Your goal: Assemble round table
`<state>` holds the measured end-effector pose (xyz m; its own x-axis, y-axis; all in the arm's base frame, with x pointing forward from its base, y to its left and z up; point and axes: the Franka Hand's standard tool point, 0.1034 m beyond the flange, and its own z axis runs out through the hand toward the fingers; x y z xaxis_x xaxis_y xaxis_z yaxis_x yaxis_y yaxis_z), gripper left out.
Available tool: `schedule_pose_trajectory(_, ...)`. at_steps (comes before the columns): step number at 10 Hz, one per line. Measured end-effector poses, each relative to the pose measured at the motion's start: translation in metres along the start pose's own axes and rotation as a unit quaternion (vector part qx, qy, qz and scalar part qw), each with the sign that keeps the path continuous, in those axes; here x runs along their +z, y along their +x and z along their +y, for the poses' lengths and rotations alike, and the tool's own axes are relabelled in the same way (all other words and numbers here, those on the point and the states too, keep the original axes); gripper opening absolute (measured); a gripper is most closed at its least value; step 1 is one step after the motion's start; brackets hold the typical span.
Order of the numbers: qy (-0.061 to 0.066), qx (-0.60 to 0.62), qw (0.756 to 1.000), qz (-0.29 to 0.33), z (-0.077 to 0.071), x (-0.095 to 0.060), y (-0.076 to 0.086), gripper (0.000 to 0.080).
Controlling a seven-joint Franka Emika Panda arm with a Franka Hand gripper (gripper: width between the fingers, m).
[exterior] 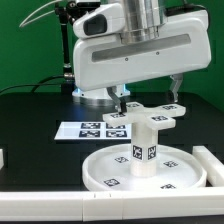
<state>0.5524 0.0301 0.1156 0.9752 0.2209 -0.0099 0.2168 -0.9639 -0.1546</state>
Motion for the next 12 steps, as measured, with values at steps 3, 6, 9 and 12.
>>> schedule_pose_trajectory(3,-0.032,-0.187,0.982,-0.016,-0.004,-0.004,0.002,0.0649)
schedule_pose_trajectory(6,-0.040,-0.268,0.963,-0.018,0.000,-0.005,0.004,0.0649)
schedule_pose_trajectory(9,-0.044,-0.305,0.951,-0.017,0.002,-0.002,0.004,0.0649)
schedule_pose_trajectory(12,-0.052,-0.324,0.944,-0.030,0.004,0.007,0.008,0.0649)
